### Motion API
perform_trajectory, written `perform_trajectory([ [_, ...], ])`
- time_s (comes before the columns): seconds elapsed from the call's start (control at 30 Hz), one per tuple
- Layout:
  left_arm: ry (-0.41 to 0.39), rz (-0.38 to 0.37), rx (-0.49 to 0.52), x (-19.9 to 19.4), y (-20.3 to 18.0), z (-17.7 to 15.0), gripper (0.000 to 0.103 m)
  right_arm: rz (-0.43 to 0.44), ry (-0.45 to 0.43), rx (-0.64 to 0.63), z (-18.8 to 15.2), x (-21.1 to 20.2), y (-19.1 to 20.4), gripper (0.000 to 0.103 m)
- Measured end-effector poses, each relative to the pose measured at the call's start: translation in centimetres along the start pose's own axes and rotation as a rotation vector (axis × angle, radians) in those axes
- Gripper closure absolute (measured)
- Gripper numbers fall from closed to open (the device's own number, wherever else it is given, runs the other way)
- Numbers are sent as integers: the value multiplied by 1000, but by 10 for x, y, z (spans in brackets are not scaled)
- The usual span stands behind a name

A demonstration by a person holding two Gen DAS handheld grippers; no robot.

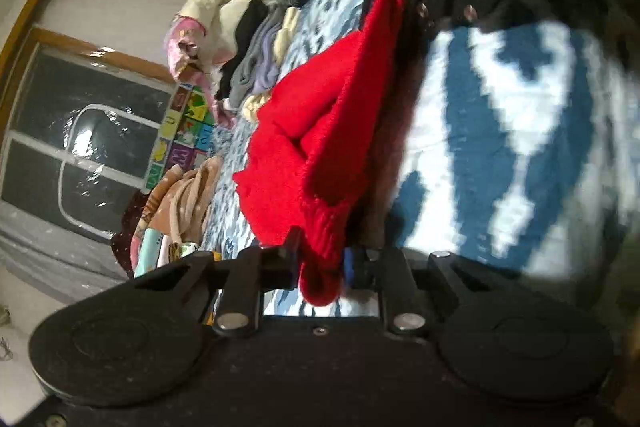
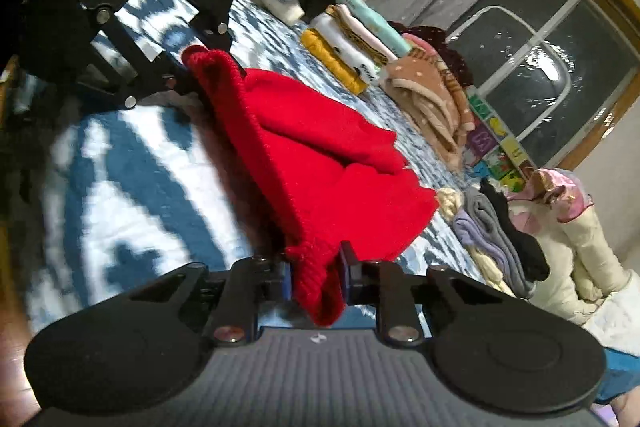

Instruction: Fold clothes

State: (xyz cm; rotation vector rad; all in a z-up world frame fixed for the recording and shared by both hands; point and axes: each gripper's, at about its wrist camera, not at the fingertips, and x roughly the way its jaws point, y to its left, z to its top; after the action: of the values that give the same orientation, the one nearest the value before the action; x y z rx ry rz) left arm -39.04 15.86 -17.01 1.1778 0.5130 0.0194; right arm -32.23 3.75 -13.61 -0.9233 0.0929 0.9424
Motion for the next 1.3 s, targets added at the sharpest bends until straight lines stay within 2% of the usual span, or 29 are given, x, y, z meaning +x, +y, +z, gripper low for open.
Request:
perform_trajectory([
  [0.07, -4, -42, 5, -20, 0, 0, 86, 47, 7, -15, 1, -21, 0, 80],
  [0.2, -39, -77, -50, -55, 8, 2, 84, 30, -54, 1, 0, -65, -5, 79],
  [0.3, -55, -80, -116, -55, 28, 6, 78, 16, -102, 36, -3, -80, -12, 80],
  [0.4, -87, -100, -222, -49, 56, 7, 78, 5, -137, 136, -1, -76, -34, 81],
  [0.5, -128, -141, -359, -39, 90, 9, 79, 11, -181, 316, -2, -72, -66, 81],
  [0.63, -146, -242, -520, -5, 134, 12, 80, 91, -220, 593, -12, -49, -111, 83],
  [0.7, -145, -297, -632, 19, 154, 10, 80, 138, -229, 740, -20, -35, -131, 83],
  [0.8, -161, -394, -851, 55, 178, -2, 82, 208, -237, 945, -36, -10, -160, 83],
  [0.93, -196, -524, -1144, 102, 192, -26, 84, 282, -242, 1134, -55, 30, -187, 83],
  [1.07, -205, -603, -1368, 134, 193, -50, 85, 346, -222, 1220, -61, 67, -201, 84],
  [1.2, -234, -642, -1464, 147, 199, -63, 85, 415, -201, 1265, -58, 98, -216, 86],
  [1.3, -280, -657, -1578, 162, 208, -81, 85, 443, -209, 1297, -55, 118, -232, 86],
])
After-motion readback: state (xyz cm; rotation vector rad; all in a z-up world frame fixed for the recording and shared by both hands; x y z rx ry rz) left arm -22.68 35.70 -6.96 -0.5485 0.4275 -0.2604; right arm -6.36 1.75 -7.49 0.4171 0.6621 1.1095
